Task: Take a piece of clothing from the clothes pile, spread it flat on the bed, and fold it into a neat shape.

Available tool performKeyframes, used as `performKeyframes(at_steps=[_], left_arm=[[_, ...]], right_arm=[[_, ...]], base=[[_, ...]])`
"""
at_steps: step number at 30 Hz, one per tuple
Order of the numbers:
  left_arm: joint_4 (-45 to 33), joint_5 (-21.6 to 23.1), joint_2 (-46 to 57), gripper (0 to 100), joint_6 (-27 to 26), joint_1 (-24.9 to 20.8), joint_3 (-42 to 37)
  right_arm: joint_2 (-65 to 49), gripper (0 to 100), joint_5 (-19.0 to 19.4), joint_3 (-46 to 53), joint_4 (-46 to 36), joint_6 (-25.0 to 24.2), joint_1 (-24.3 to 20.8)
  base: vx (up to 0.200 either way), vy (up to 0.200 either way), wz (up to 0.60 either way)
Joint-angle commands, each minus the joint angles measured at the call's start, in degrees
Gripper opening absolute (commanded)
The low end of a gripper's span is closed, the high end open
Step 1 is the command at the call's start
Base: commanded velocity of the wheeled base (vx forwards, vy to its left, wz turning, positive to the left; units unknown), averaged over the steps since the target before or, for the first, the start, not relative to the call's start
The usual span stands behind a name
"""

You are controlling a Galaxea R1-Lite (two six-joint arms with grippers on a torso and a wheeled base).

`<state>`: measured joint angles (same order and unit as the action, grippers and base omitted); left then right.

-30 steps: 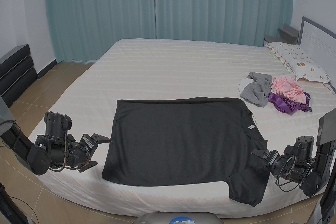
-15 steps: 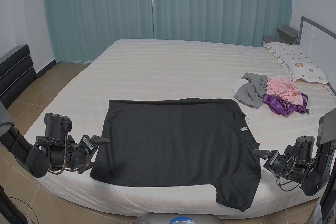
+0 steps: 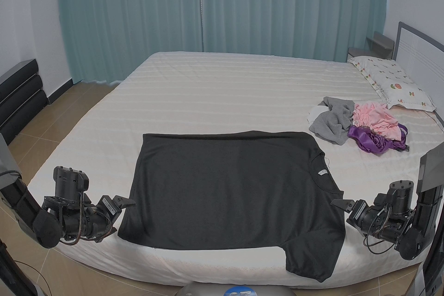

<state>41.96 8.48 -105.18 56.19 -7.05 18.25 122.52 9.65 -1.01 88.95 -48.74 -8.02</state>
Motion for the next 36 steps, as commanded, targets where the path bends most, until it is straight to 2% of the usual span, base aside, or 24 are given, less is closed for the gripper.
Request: performKeyframes(at_steps=[1,5,11,15,22,23,29,33,36], left_arm=[[0.8,-0.3,-3.0,100,0.0,0.3,-1.1],[2.2,-2.4,-6.3,100,0.0,0.2,-1.2],[4.4,-2.5,-9.5,100,0.0,0.1,-1.5],[8.7,-2.9,-12.8,100,-0.3,0.3,-2.0],[9.6,-4.5,-14.5,100,-2.0,0.3,-2.6],[9.6,-5.0,-14.9,0,-2.0,0.2,-2.6],[9.4,-6.6,-15.6,0,-3.2,0.1,-2.8],[9.5,-6.6,-15.7,0,-5.8,1.0,-4.6],[9.5,-6.7,-15.1,0,-8.9,3.3,-5.2]], right_arm=[[0.6,100,0.0,1.0,0.8,0.0,0.0],[0.5,100,0.0,1.0,0.8,0.0,0.3],[0.6,100,0.0,1.0,0.8,0.0,0.3],[0.6,100,0.0,1.0,0.8,0.0,0.2],[0.6,100,0.0,1.0,0.8,0.0,0.2],[0.6,100,0.0,1.0,0.8,0.0,0.2],[0.6,100,0.0,1.0,0.8,0.0,0.3],[0.5,100,0.0,1.0,0.8,0.0,0.3],[0.5,100,0.0,1.0,0.8,-0.1,0.4]], base=[[0.0,0.0,0.0],[0.0,0.0,0.0],[0.0,0.0,0.0],[0.0,0.0,0.0],[0.0,0.0,0.0],[0.0,0.0,0.0],[0.0,0.0,0.0],[0.0,0.0,0.0],[0.0,0.0,0.0]])
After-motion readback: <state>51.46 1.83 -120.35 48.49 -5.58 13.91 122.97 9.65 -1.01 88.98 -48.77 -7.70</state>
